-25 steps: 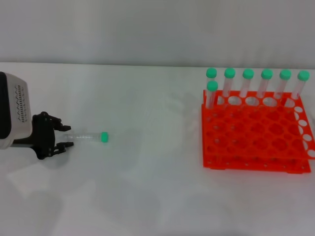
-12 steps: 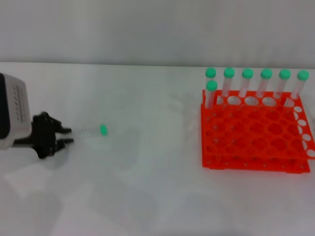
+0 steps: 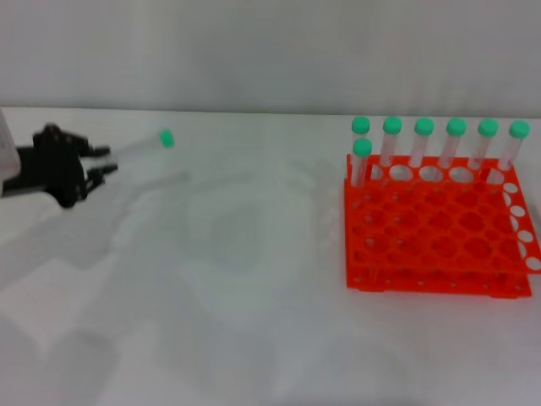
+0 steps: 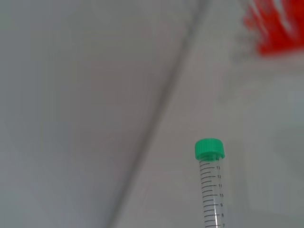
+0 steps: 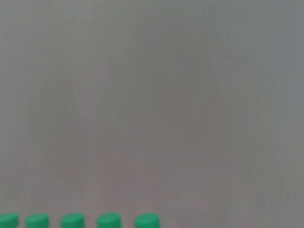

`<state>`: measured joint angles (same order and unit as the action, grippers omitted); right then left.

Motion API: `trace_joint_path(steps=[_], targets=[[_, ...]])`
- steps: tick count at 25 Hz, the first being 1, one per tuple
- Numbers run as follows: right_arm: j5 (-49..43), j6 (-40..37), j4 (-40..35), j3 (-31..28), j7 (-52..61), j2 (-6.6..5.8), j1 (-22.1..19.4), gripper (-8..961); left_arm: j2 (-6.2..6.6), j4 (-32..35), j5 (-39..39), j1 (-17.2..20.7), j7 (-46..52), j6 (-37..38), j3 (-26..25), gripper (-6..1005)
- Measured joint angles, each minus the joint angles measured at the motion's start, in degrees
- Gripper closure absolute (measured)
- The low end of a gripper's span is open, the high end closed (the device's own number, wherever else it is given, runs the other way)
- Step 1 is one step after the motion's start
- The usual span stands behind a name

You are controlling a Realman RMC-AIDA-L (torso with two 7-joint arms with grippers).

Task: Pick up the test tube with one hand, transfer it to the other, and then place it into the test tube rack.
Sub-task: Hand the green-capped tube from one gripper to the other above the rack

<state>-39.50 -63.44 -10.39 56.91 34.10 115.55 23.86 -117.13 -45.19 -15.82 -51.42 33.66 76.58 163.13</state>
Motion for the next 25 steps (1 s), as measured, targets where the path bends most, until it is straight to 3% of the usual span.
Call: trace_joint_path(steps=[4,8,17,25], targets=[[0.08,-1.39,-0.67,2.54,0.22,-0.01,0.04,187,-1.26,-1.73,-7.86,0.86,0.28,6.40,-0.01,799],[-0.18,-5.79,-1.37,5.64,1.56,-0.25,-0.01,189,-1.46,0.97,-13.49,1.88,3.60,15.09,-0.01,802],[-0.42,-14.58,-6.84,16.22,6.69,-0.72,-3.35,195,-1.52,13.86,-12.61,-0.49,12.49,18.56,0.00,802],[-6.39,-19.73,-7.32,18.24,14.49,-3.17,-4.83,199,-1.30,15.40,-9.33,-5.57,26.66,19.42,0.00,802]])
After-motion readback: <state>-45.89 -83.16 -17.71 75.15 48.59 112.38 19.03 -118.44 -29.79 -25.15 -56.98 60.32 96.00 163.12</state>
